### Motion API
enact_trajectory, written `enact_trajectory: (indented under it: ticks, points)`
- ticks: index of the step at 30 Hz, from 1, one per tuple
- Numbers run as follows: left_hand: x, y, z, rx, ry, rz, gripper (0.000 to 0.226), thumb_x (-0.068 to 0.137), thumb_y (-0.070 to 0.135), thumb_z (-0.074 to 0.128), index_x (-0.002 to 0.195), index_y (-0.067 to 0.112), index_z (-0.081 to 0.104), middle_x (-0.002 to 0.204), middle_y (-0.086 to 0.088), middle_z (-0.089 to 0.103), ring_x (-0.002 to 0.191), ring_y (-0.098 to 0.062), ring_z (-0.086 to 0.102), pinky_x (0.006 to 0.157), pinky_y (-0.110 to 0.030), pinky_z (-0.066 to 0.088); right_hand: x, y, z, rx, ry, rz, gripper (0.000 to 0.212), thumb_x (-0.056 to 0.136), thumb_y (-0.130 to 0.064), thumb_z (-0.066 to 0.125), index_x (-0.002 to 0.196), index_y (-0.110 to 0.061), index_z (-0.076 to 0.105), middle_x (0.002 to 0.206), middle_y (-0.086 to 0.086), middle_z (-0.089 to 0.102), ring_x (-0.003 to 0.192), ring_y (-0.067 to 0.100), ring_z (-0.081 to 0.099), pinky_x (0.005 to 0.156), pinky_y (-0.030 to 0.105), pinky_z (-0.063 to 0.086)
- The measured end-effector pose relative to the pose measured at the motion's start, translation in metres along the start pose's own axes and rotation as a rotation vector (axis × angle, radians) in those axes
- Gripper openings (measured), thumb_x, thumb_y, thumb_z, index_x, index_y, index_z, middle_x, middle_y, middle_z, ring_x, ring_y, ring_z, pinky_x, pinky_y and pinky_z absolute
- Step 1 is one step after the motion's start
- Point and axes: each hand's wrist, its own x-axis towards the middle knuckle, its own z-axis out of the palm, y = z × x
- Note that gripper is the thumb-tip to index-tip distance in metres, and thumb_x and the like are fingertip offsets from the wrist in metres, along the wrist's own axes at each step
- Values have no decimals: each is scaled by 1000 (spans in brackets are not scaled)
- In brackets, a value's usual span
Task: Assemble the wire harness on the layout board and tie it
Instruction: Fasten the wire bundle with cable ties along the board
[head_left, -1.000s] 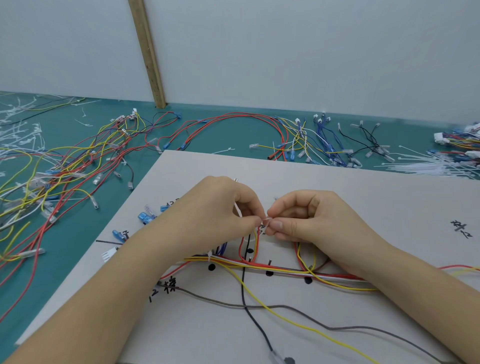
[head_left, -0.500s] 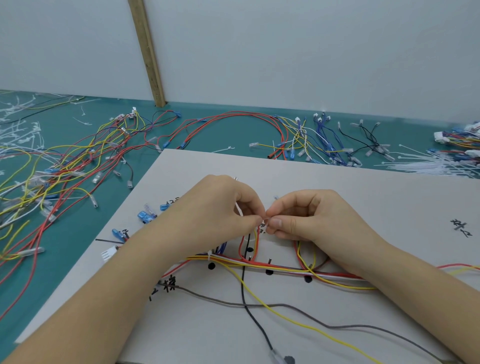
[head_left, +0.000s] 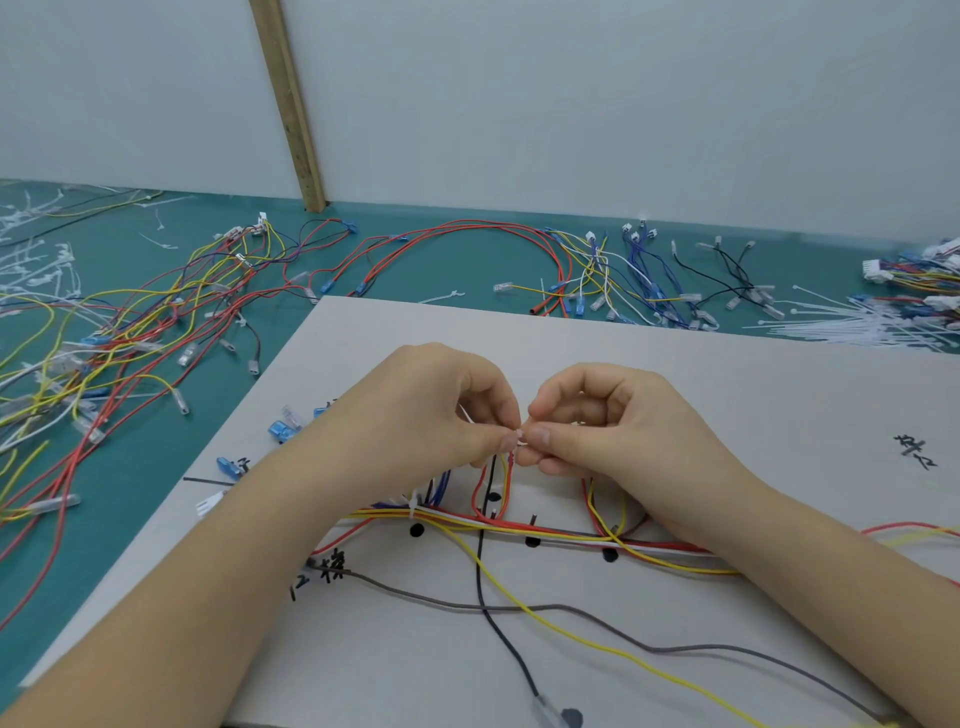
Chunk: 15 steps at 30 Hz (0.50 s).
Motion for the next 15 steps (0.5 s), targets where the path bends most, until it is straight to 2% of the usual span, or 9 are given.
enact_trajectory:
  ticks: [4, 7, 11, 13, 15]
  points:
    - [-2, 2, -1, -25, -8, -1, 7, 73, 20, 72, 70, 24, 67, 67, 9, 69, 61, -6, 63, 65, -24, 50, -1, 0, 1, -22, -10, -17, 25, 79, 9, 62, 73, -13, 53, 64, -1, 66, 63, 17, 69, 55, 19, 54]
    - [-3, 4, -3, 7, -14, 19, 7, 71, 26, 73, 67, 24, 67, 67, 15, 67, 58, -4, 60, 60, -19, 47, -2, 2, 4, -140, -21, -82, 30, 79, 10, 60, 73, -17, 46, 68, -3, 64, 62, 17, 65, 60, 23, 55]
    - [-3, 3, -3, 87, -24, 51, 8, 73, 24, 71, 66, 23, 68, 56, 20, 60, 53, 3, 53, 55, -8, 39, -2, 2, 6, -256, -16, -183, 35, 79, 3, 59, 73, -25, 39, 68, -9, 59, 65, 13, 53, 66, 34, 47]
    - [-4, 2, -3, 102, -32, 63, 9, 73, 23, 70, 65, 24, 67, 53, 20, 58, 51, 4, 51, 54, -7, 38, -3, -1, 7, -264, -2, -221, 32, 75, -5, 55, 69, -31, 37, 69, -9, 56, 66, 13, 51, 67, 39, 47]
    - [-4, 2, -3, 110, -45, 71, 10, 73, 23, 70, 64, 24, 65, 56, 19, 59, 51, 2, 51, 52, -8, 39, -6, -5, 8, -267, -7, -262, 31, 75, -6, 51, 67, -32, 37, 71, -8, 54, 66, 11, 51, 70, 43, 48]
